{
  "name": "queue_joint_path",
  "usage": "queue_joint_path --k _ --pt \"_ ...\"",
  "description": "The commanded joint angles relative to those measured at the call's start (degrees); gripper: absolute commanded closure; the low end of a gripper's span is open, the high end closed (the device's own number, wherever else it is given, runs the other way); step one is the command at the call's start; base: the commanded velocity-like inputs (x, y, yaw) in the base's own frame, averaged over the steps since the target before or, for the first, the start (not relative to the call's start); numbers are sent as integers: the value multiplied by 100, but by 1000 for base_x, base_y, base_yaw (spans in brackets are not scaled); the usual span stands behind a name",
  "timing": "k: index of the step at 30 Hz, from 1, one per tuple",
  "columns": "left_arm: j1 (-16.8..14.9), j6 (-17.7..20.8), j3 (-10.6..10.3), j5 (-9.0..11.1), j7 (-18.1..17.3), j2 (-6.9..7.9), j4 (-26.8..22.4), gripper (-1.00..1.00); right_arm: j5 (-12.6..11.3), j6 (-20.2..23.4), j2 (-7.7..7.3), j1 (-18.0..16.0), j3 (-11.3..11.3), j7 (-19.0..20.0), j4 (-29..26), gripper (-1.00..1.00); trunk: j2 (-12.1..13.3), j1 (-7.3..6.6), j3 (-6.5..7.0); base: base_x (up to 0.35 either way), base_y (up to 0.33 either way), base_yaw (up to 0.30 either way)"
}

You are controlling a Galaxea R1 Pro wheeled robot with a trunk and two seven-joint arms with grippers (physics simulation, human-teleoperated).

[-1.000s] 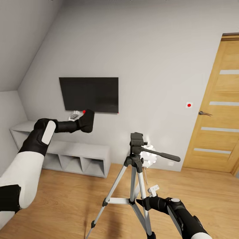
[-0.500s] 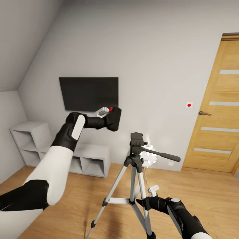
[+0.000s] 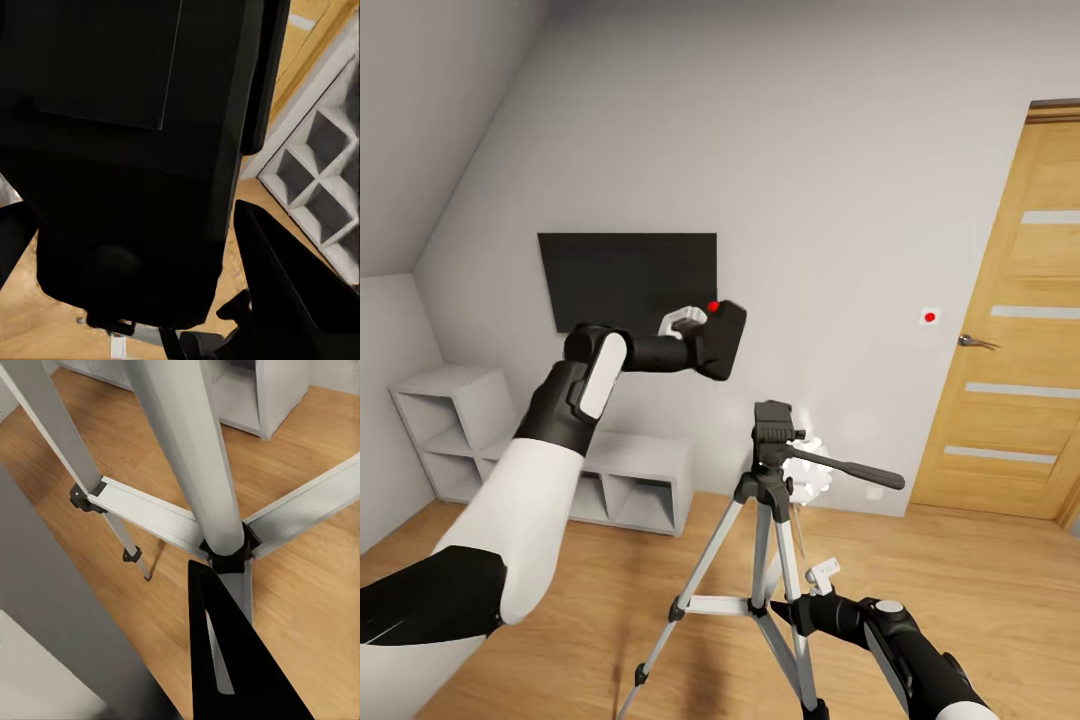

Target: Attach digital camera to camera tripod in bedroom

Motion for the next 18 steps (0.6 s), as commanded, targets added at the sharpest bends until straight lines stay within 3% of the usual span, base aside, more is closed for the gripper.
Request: queue_joint_path --k 1,6,7,13,18 --pt "-2 14 5 43 -79 5 4 100 112 -8 2 9 6 3 -23 100 -1 4 -6 0 0 0" --pt "18 -3 1 659 -114 49 17 100 114 -26 3 7 6 5 -22 100 -1 4 -6 0 0 0" --pt "23 -12 0 902 -119 114 -17 100 115 -28 3 8 6 2 -21 100 -1 4 -6 0 0 0" --pt "25 -35 0 1087 -134 185 -12 100 115 -21 11 9 6 -33 -19 100 -1 4 -6 0 0 0" --pt "-31 -201 141 1193 -43 206 -31 100 68 195 54 -39 -9 -45 -10 100 0 4 -3 0 0 0"
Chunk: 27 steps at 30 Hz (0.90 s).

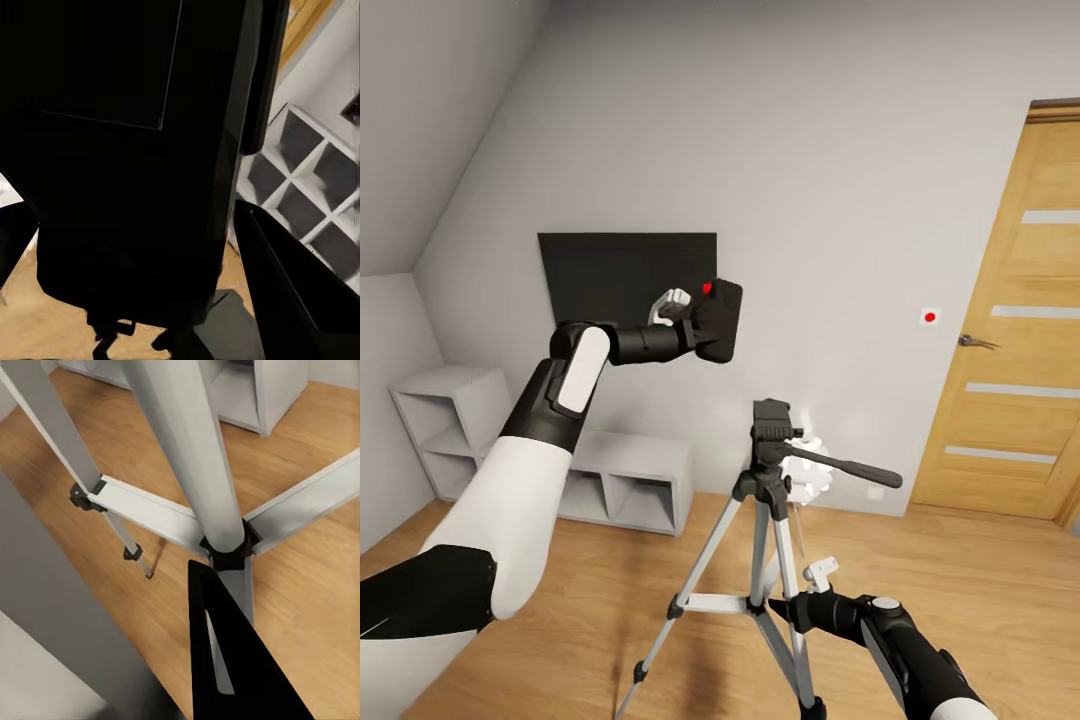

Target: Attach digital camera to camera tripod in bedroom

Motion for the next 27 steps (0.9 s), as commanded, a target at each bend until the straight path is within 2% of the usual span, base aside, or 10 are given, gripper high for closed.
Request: queue_joint_path --k 1,4,17,22,27 --pt "-3 -3 7 -19 -60 -2 1 100 79 53 1 3 -6 37 -2 100 -3 2 -3 0 0 0" --pt "49 92 -25 -129 -113 24 -61 100 69 -76 -18 43 -12 7 16 100 -3 2 -3 0 0 0" --pt "71 196 41 -308 -81 119 -291 100 29 -127 -14 61 -15 -128 -5 100 -3 2 -3 0 0 0" --pt "72 207 35 -531 -70 128 -399 100 25 -128 -14 61 -16 -127 -2 100 -3 2 -3 0 0 0" --pt "55 226 12 -778 -141 247 -555 100 17 -128 -14 62 -16 -126 0 100 -3 2 -3 0 0 0"
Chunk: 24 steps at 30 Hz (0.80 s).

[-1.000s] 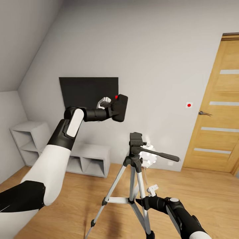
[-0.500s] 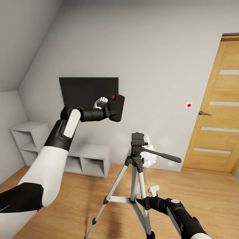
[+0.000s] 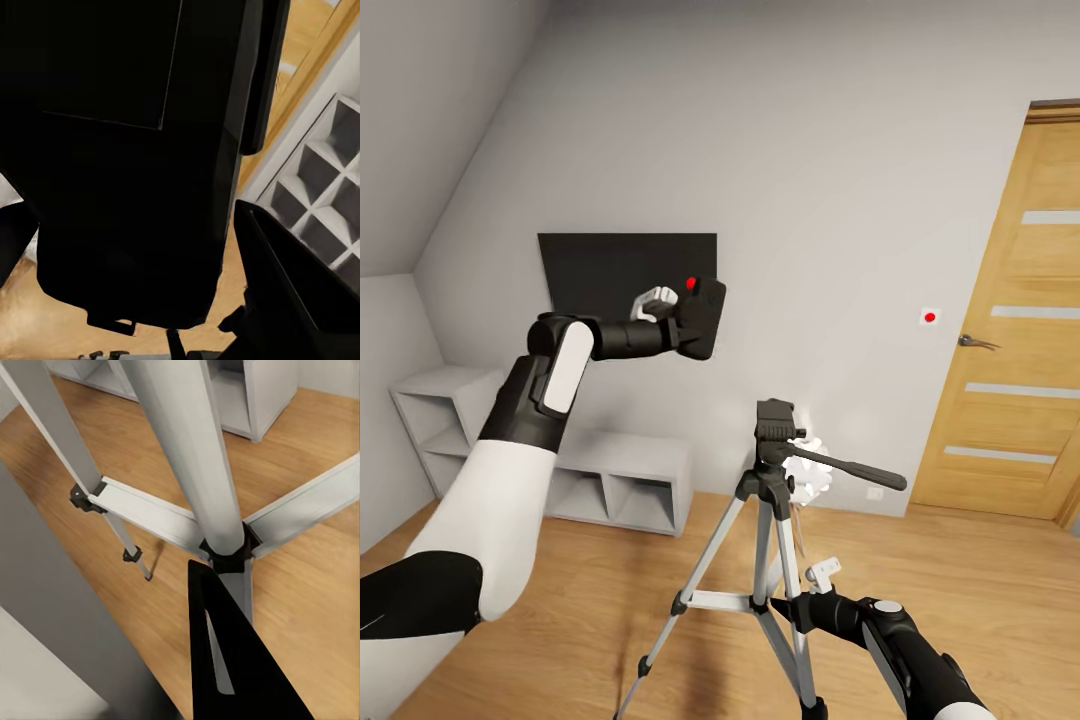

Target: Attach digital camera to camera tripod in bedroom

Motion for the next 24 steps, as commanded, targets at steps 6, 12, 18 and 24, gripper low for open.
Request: queue_joint_path --k 6,12,18,24 --pt "-133 16 -158 -250 -101 61 -191 100 85 -20 -2 8 4 -10 23 100 -1 4 -6 0 0 0" --pt "-283 -15 -1307 -995 -69 58 -486 100 370 -27 3 8 4 -89 119 100 -1 4 -6 0 0 0" --pt "-288 -63 -1434 -1062 -56 57 -876 100 370 -28 13 8 4 -92 122 100 -1 4 -6 0 0 0" --pt "-286 -277 -1455 -1220 -58 155 -1009 100 370 -28 14 7 4 -92 121 100 -1 4 -6 0 0 0"
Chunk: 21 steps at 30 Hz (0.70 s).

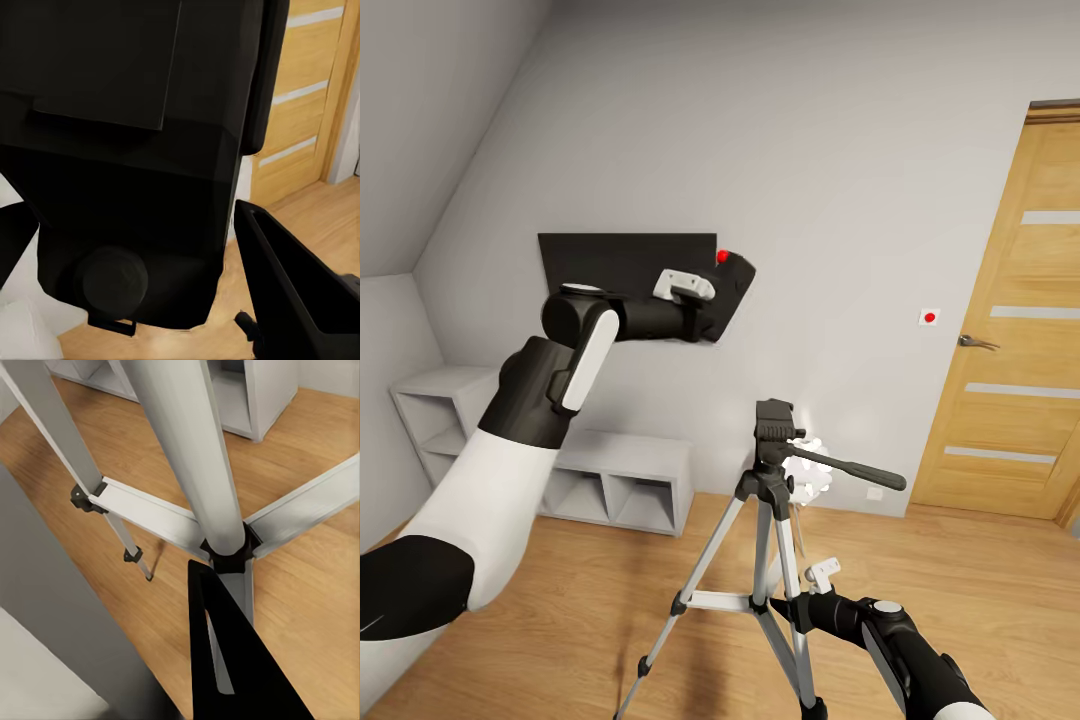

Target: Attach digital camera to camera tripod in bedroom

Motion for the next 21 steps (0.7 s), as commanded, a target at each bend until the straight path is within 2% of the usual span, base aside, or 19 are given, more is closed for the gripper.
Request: queue_joint_path --k 1,5,9,11,13,15,17,18,20,21 --pt "-4 -49 2 -32 -45 19 0 100 373 -25 4 8 4 -91 114 100 0 5 -6 0 0 0" --pt "1 -154 4 -23 -168 23 1 100 373 -25 4 6 4 -91 115 100 0 5 -6 0 0 0" --pt "4 -133 -10 -73 -260 -67 74 100 373 -25 4 7 4 -91 115 100 0 5 -6 0 0 0" --pt "-10 17 -27 -200 -317 -123 223 100 373 -25 4 7 4 -91 116 100 0 5 -6 0 0 0" --pt "-50 125 -30 -234 -337 -124 263 100 373 -25 4 8 4 -91 117 100 0 5 -6 0 0 0" --pt "-403 270 -54 -279 -483 -98 613 100 373 -25 4 7 4 -91 116 100 0 5 -6 0 0 0" --pt "-579 295 -72 -297 -639 -88 839 100 373 -25 4 8 4 -93 117 100 0 5 -6 0 0 0" --pt "-774 308 -102 -327 -862 -76 1063 100 373 -25 4 7 4 -95 117 100 0 5 -6 0 0 0" --pt "-1331 315 -380 -666 -1631 -71 1605 100 373 -25 4 8 4 -98 117 100 0 5 -6 0 0 0" --pt "-1464 316 -467 -772 -1803 -71 1714 100 373 -25 2 7 4 -98 117 100 0 5 -6 0 0 0"
